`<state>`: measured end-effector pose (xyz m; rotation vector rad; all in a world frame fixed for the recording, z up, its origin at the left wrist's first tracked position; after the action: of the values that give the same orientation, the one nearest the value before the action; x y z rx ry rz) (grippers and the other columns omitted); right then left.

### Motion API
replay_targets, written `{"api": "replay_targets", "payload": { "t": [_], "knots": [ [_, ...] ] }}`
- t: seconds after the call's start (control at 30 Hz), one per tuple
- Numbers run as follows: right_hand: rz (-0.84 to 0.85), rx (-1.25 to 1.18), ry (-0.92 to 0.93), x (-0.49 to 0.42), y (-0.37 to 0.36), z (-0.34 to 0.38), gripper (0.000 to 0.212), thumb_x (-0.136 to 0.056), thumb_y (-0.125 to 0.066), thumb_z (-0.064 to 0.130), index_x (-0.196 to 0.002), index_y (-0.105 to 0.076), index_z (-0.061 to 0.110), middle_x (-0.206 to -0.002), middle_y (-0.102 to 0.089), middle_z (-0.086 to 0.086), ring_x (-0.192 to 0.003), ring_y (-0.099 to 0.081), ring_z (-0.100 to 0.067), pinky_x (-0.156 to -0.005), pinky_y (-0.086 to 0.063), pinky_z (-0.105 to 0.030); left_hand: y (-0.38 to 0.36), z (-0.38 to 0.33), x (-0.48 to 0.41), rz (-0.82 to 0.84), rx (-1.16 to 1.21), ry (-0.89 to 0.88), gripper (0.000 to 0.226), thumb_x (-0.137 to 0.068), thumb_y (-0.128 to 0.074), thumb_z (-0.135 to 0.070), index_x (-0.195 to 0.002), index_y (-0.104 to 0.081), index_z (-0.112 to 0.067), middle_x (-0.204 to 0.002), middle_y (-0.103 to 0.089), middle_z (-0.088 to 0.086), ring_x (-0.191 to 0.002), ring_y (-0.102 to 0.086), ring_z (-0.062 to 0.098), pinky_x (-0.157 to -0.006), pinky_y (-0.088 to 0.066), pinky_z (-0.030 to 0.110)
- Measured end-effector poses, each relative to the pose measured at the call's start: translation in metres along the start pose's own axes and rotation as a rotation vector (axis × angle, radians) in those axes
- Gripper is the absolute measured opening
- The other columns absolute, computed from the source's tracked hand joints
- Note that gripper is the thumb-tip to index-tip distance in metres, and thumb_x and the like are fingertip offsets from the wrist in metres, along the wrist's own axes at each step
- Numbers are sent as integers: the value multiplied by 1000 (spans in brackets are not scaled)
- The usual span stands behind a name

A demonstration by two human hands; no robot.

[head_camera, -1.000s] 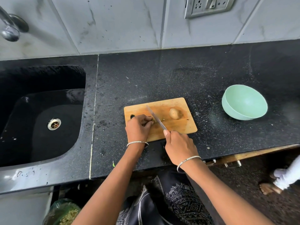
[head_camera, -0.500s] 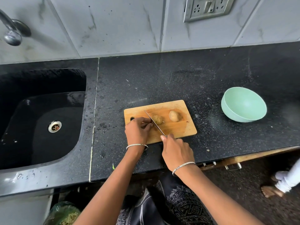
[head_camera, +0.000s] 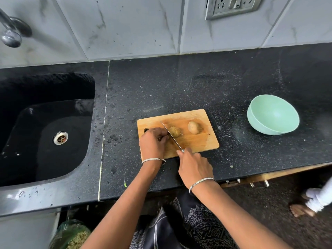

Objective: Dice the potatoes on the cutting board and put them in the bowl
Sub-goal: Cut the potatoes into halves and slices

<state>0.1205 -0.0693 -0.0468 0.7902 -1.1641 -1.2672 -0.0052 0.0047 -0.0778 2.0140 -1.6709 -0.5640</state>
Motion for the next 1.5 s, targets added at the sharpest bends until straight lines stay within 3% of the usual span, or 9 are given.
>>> {"api": "replay_targets", "payload": {
  "t": [0.13,0.27,0.6,0.8,0.9,1.03,1.17,1.5],
  "knots": [
    [22,-16,-7,-3,-2,0,42,-104,-24,44,-110,-51,12,-102,-65,-12,-95,-64,-38,-61,-36,-35,-1,1,-2,27,-46,46,14,-74,-77,-14,-86,-78,-21,-106,-72,-5,-99,-67,11,-92,-45,22],
    [51,-53,-26,-6,-4,0,41,-104,-27,44,-108,-53,12,-106,-65,-12,-98,-63,-39,-63,-37,-36,2,-2,1,18,-36,64,14,-76,-74,-11,-84,-77,-22,-106,-73,-5,-113,-60,3,-84,-29,8],
    [130,-159,-59,-11,-7,-6,44,-103,-27,46,-106,-57,13,-112,-62,-14,-103,-58,-41,-71,-39,-39,3,-5,3,10,5,94,14,-75,-76,-9,-84,-77,-20,-118,-68,-3,-95,-68,10,-85,-44,17],
    [20,-60,-21,2,-9,-19,44,-103,-24,47,-109,-54,15,-102,-65,-13,-96,-63,-39,-65,-40,-39,6,-12,4,15,-21,119,9,-76,-76,-13,-83,-76,-20,-89,-74,-5,-79,-68,10,-75,-44,17],
    [27,-105,-38,4,-9,-20,45,-103,-24,47,-108,-55,16,-102,-65,-13,-96,-62,-39,-65,-37,-37,6,-18,3,20,-101,71,10,-79,-74,-14,-87,-77,-18,-86,-75,-5,-81,-68,10,-69,-37,13],
    [79,-235,-106,2,-11,-23,49,-103,-24,48,-109,-60,16,-107,-65,-16,-103,-59,-41,-71,-37,-40,4,-23,0,19,-230,-5,9,-80,-70,-14,-86,-76,-18,-87,-75,-1,-82,-67,17,-75,-49,27],
    [69,-264,-137,-1,-10,-29,51,-102,-24,49,-109,-61,15,-107,-64,-17,-103,-58,-41,-71,-35,-40,-2,-29,-7,76,-352,-62,11,-79,-66,-13,-84,-75,-17,-89,-71,4,-83,-65,25,-72,-50,34],
    [56,-290,-94,0,-6,-25,51,-102,-21,50,-104,-60,17,-100,-66,-13,-97,-60,-39,-71,-40,-40,7,-25,-16,161,-246,37,17,-71,-78,-8,-84,-74,-17,-81,-74,0,-81,-69,15,-75,-52,29]
  ]
}}
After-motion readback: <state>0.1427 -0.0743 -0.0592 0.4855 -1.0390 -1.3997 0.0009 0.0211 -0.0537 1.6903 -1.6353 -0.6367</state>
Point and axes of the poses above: each hand's wrist, its own x-axis away from the middle knuckle, its own y-axis out of the back of the hand, z = x × y, the point moved 3 cm from there along -x, towards the middle knuckle
